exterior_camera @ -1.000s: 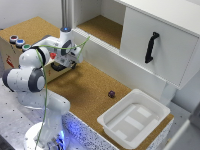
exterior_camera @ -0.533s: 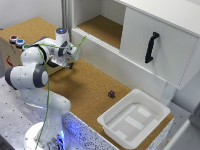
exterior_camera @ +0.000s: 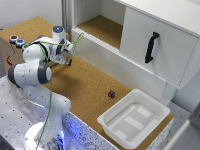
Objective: Close the cabinet drawer
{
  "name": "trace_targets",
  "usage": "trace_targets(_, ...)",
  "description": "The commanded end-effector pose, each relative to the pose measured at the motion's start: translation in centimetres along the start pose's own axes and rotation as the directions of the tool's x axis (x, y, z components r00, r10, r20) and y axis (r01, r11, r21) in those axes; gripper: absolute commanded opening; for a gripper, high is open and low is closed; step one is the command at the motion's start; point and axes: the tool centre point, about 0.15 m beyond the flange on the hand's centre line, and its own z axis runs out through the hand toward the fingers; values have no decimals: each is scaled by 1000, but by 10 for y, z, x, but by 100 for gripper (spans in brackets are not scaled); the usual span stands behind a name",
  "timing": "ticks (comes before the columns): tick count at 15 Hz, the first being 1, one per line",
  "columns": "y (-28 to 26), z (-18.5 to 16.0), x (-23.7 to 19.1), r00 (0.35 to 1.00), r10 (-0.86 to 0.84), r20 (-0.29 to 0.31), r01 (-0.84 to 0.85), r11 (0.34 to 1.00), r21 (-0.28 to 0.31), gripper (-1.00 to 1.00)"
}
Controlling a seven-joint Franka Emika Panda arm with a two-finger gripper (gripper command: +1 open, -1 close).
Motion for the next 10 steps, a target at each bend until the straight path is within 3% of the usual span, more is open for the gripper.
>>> trace_targets(1, 40, -50, -21, 996, 84, 16, -81, 986, -146, 100)
trace_targets(6, 96, -72, -24, 985, 170, -7, -167, 959, -228, 100)
trace_targets(10, 176, -86, -23, 976, 220, -8, -212, 930, -299, 100)
